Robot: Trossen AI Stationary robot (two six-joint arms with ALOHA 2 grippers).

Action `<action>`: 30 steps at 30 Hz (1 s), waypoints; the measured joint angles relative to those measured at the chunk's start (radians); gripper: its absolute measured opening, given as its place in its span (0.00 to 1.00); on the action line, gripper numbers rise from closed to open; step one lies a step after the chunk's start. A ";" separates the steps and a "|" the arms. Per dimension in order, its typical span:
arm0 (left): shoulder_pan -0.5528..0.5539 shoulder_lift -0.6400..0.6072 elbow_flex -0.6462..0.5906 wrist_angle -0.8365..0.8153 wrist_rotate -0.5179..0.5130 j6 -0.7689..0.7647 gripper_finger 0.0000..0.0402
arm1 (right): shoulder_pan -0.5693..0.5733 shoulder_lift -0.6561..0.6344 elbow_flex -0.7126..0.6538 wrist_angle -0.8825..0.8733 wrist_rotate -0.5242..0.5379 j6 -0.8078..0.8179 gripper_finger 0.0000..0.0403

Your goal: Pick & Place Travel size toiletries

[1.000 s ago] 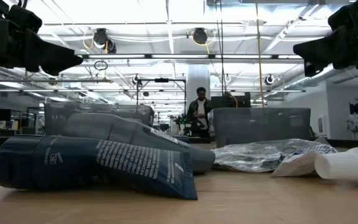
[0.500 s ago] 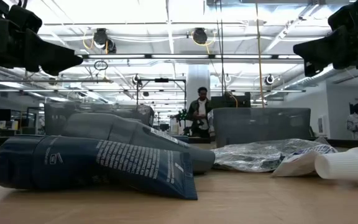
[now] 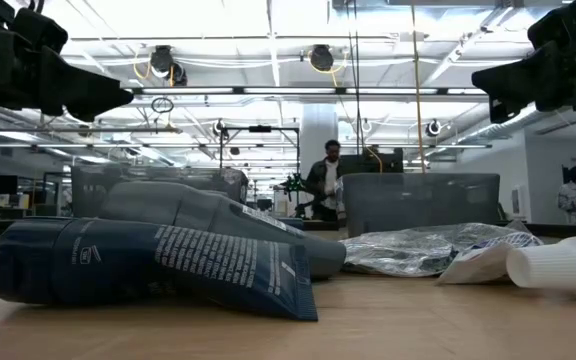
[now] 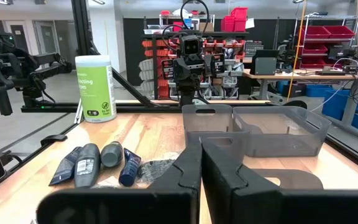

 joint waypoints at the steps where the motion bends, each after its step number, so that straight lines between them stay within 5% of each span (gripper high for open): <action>1: 0.000 0.000 0.000 0.000 0.000 0.000 0.58 | 0.000 0.000 0.000 0.000 0.000 0.000 0.01; 22: 0.000 0.000 0.000 0.000 0.000 0.000 0.58 | 0.000 0.000 0.000 0.010 0.000 -0.042 0.01; 30: 0.000 0.000 0.000 0.000 0.000 0.000 0.58 | 0.000 0.000 0.000 0.018 0.000 0.368 0.01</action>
